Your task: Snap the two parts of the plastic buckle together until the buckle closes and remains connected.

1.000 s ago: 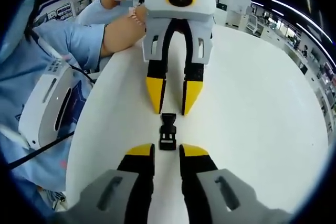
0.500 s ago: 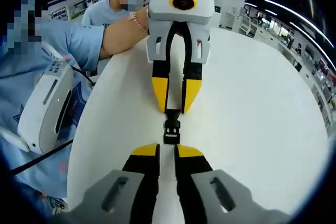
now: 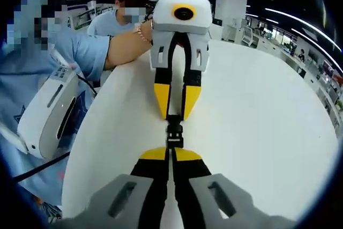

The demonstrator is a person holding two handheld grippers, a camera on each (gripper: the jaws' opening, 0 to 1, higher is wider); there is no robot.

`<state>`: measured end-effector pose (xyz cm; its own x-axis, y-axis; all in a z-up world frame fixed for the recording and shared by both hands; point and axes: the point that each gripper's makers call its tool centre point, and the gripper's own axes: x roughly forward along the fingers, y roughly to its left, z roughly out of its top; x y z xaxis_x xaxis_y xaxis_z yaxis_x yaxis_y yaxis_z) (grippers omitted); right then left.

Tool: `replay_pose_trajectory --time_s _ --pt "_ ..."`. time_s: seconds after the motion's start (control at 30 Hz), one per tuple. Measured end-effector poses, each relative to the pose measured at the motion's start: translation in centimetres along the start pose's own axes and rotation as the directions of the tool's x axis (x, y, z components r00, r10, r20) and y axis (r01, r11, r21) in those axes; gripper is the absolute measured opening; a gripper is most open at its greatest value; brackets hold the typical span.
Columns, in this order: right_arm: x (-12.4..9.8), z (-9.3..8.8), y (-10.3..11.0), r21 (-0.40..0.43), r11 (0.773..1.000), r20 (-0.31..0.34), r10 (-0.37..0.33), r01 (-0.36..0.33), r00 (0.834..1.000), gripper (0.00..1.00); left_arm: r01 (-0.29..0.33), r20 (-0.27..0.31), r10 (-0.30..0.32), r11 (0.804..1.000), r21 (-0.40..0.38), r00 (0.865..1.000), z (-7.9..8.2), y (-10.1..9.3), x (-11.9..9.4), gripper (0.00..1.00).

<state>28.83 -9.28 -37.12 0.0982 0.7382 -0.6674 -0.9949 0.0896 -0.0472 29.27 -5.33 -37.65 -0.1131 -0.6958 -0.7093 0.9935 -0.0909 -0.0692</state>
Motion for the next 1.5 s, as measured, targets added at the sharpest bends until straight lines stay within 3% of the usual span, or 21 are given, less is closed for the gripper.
replay_pose_trajectory --time_s 0.33,0.67,1.23,1.5 --pt "-0.27 -0.39 0.19 -0.018 1.0 -0.005 0.019 -0.019 1.0 0.02 -0.003 -0.002 0.003 1.0 0.002 1.0 -0.12 -0.11 0.08 0.12" --pt "0.01 -0.09 -0.44 -0.025 0.999 -0.002 -0.028 0.028 1.0 0.0 -0.003 0.0 0.003 1.0 0.01 1.0 -0.06 -0.18 0.28 0.12" --pt "-0.03 -0.13 -0.42 -0.07 0.992 -0.059 -0.107 0.103 0.992 0.0 -0.022 -0.024 0.022 1.0 0.005 0.999 0.03 -0.15 0.27 0.11" --pt "0.05 -0.13 -0.67 -0.043 0.995 -0.057 -0.098 0.095 0.994 0.0 -0.022 -0.026 0.022 1.0 0.005 0.999 -0.04 -0.2 0.28 0.11"
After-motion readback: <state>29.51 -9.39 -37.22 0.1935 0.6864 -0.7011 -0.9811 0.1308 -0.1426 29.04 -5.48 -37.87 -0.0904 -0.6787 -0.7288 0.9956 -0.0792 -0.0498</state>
